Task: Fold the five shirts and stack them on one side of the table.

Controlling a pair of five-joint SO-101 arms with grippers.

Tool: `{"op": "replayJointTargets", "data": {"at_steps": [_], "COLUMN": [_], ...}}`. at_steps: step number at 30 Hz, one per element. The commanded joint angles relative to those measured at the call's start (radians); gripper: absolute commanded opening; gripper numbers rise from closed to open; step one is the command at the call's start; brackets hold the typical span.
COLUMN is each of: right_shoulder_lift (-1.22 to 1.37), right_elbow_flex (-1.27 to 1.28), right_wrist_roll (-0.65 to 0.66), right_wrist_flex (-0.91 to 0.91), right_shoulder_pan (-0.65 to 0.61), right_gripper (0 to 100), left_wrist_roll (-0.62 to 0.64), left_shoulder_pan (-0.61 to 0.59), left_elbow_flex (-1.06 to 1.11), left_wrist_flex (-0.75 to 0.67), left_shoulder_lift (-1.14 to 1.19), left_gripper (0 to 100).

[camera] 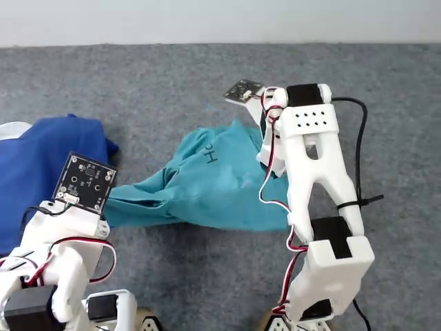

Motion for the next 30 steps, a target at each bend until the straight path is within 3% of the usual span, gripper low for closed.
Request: {"op": "replayJointTargets", "data": {"at_steps": [1,9,18,30], "right_shoulder_lift": [-0.061,-0.056,-0.056,-0.068], "right_elbow_flex": [0.005,0.135,0.267,0.262], "right_wrist_roll": [-0.017,-0.021,-0.038,0.359], "right_wrist_flex": [0.044,0.033,-0.128,-0.07], "right_shoulder_pan": [-0.015,-0.107,-0.127,-0.13], "right_gripper": [18.2,18.1,18.2,18.4], "left_wrist_roll": [-0.003,-0.003,-0.003,-0.003], "left_shoulder_pan": [0.002,0.002,0.002,-0.003], "left_elbow_flex": [-0.004,-0.004,-0.002,-0.002], "left_wrist_flex": [-0.014,-0.014,-0.014,-0.014], "left_shoulder_lift": [-0.005,-0.005,-0.005,-0.005], "left_gripper": [1,1,1,1]}}
